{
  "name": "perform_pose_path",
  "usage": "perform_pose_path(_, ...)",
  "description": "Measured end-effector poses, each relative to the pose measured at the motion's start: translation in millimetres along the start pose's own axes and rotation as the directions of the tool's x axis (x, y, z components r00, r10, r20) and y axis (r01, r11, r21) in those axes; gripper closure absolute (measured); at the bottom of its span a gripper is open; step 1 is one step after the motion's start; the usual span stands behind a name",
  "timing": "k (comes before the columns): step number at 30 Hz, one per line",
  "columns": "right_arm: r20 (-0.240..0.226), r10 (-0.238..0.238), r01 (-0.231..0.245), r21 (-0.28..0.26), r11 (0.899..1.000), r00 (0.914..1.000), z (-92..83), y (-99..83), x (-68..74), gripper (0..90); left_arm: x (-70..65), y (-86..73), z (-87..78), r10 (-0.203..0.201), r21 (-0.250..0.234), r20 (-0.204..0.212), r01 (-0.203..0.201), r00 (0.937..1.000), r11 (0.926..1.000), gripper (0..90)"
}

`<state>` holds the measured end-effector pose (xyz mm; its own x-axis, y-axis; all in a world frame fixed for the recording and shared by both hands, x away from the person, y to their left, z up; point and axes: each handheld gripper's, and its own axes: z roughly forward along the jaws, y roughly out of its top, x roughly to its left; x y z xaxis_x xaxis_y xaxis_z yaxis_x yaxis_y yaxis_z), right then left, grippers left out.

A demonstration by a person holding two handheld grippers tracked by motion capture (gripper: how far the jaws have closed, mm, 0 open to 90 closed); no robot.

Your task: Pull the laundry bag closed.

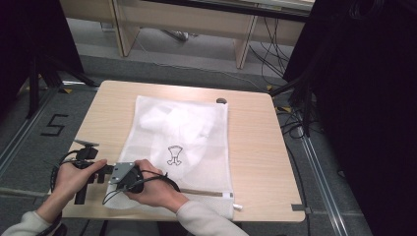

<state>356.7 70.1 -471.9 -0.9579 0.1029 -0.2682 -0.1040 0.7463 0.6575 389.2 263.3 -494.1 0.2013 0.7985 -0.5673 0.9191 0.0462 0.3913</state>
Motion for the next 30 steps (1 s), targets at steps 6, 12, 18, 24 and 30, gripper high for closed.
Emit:
perform_pose_path(6,0.001,0.004,-0.004,-0.002,1.000,1.0000,0.1,0.2,0.7,82.3,-2.1,0.7,2.2,-0.021,0.005,0.014,0.021,0.9997,0.9998,58.2)
perform_pose_path(12,0.008,-0.001,0.001,-0.009,1.000,1.0000,-0.3,0.3,-1.8,82.3,-2.8,1.2,2.2,-0.005,0.043,0.020,0.004,0.9998,0.9991,65.7)
perform_pose_path(18,-0.010,0.073,-0.073,0.016,0.997,0.9973,-2.0,1.3,5.5,82.3,-3.2,1.1,2.5,-0.002,0.063,0.025,0.001,0.9997,0.9980,72.3)
perform_pose_path(24,-0.013,0.044,-0.044,-0.010,0.999,0.9990,1.4,0.6,5.1,82.3,-4.0,1.1,2.4,-0.005,0.069,0.025,0.003,0.9997,0.9976,78.7)
perform_pose_path(30,-0.017,0.023,-0.024,-0.008,1.000,0.9996,1.3,1.3,3.1,82.3,-5.9,0.1,3.3,-0.065,0.079,0.023,0.063,0.9976,0.9949,76.9)
